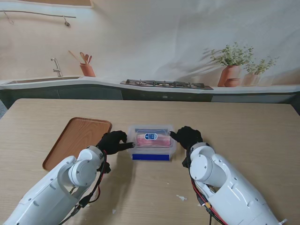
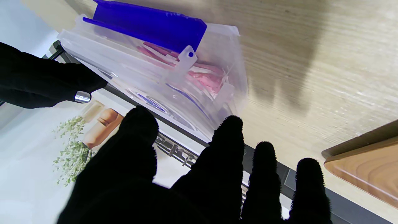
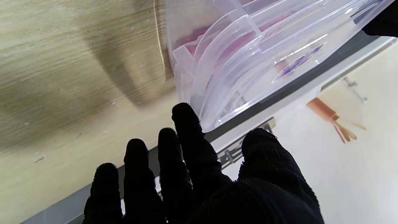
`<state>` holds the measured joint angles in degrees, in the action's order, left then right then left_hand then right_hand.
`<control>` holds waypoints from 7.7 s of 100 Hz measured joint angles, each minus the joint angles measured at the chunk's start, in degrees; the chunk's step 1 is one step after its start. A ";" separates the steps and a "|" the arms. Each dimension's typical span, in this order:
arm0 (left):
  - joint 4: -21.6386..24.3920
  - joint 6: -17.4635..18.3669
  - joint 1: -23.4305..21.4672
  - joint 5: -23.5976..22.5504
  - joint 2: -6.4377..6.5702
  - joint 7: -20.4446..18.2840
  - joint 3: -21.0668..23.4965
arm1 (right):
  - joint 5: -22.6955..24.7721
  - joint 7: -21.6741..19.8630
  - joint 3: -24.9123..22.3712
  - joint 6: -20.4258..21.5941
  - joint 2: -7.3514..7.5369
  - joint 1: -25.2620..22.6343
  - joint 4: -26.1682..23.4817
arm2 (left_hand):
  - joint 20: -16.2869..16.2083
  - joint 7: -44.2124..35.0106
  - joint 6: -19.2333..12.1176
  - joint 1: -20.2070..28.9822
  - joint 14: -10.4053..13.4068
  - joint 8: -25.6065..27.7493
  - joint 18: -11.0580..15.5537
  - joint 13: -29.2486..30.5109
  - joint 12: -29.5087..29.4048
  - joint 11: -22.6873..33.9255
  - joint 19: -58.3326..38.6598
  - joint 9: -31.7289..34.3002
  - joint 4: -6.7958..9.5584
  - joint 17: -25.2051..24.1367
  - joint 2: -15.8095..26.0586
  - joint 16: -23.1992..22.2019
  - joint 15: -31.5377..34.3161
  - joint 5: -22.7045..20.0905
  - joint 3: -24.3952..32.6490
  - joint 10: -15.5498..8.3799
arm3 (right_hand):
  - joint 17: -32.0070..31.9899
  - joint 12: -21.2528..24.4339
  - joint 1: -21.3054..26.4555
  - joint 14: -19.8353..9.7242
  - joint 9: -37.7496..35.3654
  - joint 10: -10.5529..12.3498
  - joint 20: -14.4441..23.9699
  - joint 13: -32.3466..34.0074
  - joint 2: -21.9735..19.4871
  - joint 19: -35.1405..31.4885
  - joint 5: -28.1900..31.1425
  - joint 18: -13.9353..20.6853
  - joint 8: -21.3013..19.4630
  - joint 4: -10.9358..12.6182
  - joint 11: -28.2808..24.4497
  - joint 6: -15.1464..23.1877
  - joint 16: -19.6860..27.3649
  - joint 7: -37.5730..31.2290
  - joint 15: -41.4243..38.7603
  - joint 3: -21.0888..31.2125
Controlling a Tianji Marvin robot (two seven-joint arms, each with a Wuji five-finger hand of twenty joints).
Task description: Separate the bacon slices onto the tray
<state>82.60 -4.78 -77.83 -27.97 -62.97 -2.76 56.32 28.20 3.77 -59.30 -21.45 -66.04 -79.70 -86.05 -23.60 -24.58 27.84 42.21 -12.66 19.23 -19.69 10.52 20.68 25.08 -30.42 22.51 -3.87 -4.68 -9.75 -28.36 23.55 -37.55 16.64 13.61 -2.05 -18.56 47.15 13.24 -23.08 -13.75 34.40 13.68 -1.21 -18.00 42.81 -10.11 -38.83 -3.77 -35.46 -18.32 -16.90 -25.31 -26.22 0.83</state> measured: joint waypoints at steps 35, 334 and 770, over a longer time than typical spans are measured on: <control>-0.15 0.35 0.74 0.30 0.22 -0.60 -0.87 | -0.99 2.27 -1.58 0.41 -0.24 -2.23 -0.70 | -0.37 0.00 3.12 -0.01 0.62 -0.01 0.07 -0.66 -0.18 0.00 0.86 -1.03 0.00 0.00 0.00 0.15 -0.55 0.00 0.07 3.30 | 0.00 -0.11 0.00 0.00 0.01 0.00 0.00 0.00 0.60 0.00 -1.43 -0.01 -0.42 0.00 0.00 2.94 -0.24 0.50 -0.01 1.75; -1.65 -0.49 7.04 2.43 -0.69 -3.63 -8.42 | 3.23 6.03 -3.96 -3.25 -0.28 -4.36 -0.63 | -2.63 -0.75 -7.91 -0.01 -2.50 -0.66 0.12 -3.22 -1.73 -2.02 9.50 -1.75 0.00 -0.12 0.00 5.03 -7.20 0.19 0.61 -3.21 | 0.82 -0.38 -5.78 0.61 1.18 -0.01 0.03 1.27 4.91 0.00 -5.56 -0.28 0.95 0.01 -0.56 -6.39 -1.12 3.56 -2.29 14.56; -8.66 10.13 7.64 -10.63 -2.34 11.55 -10.95 | -13.03 -0.22 -8.02 -7.82 -1.20 -2.60 -2.00 | -3.92 -8.97 -23.13 -2.92 2.35 4.59 0.13 -2.19 1.74 2.56 5.88 -7.51 0.00 -0.06 -4.79 -0.68 2.96 15.75 4.37 -6.61 | 22.41 -20.93 -5.63 5.15 -16.36 -2.83 7.53 24.37 26.01 -14.74 -4.29 -6.65 1.92 -7.80 -24.98 -0.01 -17.13 -22.27 -37.02 33.85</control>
<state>73.93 5.35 -70.19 -38.60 -65.31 8.79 45.36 15.17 3.55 -67.33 -29.27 -67.24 -82.30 -88.05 -27.52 -33.55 4.71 39.29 -10.31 23.82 -19.57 8.33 22.42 27.65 -24.54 15.01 -3.87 -4.74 -14.54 -29.03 26.51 -21.80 21.00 7.00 20.37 -39.48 41.53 18.39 -39.45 -16.58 41.93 38.05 24.80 -32.73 38.52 -16.77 -36.91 -11.57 -60.44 -18.33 -34.03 -47.58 -63.23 34.67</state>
